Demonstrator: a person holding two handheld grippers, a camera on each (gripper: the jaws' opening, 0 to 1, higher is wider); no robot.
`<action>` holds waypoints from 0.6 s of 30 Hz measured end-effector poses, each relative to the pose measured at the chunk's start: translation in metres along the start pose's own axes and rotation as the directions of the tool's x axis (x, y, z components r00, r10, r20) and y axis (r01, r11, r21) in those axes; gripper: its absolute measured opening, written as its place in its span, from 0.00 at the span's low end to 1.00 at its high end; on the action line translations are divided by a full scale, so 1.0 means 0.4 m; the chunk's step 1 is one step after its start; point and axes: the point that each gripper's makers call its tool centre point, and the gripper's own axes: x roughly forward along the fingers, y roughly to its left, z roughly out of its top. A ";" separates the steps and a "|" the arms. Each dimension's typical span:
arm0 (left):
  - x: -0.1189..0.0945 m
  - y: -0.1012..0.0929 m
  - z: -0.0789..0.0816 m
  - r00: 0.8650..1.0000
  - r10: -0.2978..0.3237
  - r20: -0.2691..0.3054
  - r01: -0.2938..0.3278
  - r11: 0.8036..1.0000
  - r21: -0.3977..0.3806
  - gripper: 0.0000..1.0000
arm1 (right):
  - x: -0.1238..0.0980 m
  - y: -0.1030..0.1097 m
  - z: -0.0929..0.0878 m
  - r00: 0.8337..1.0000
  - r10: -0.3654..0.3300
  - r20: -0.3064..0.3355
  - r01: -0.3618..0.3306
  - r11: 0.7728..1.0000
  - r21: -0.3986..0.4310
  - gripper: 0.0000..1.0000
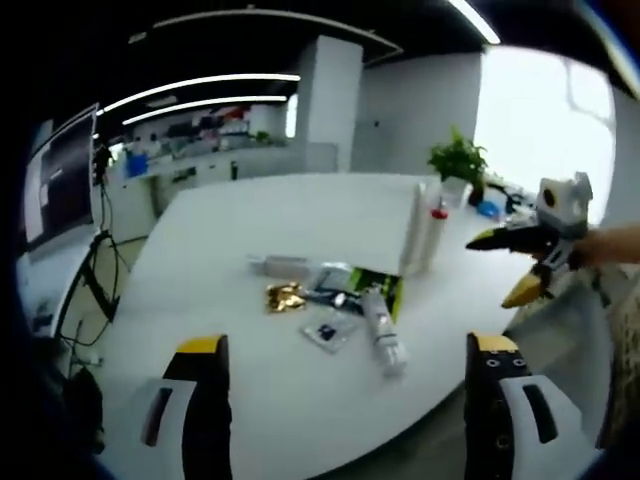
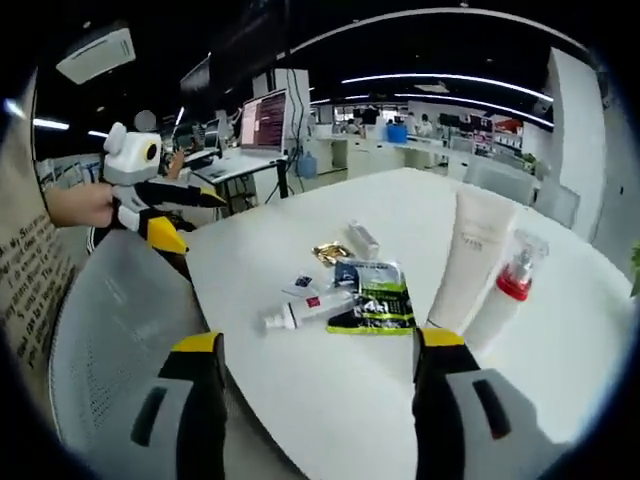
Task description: Arrange the skincare products in the storage area until every visible bottle or jar stands upright without overlapping.
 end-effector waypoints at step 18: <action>0.016 -0.022 -0.025 0.997 -0.061 -0.048 0.063 0.997 0.038 0.94 | 0.157 0.043 -0.020 0.946 0.222 -0.237 -0.299 0.880 -0.370 0.74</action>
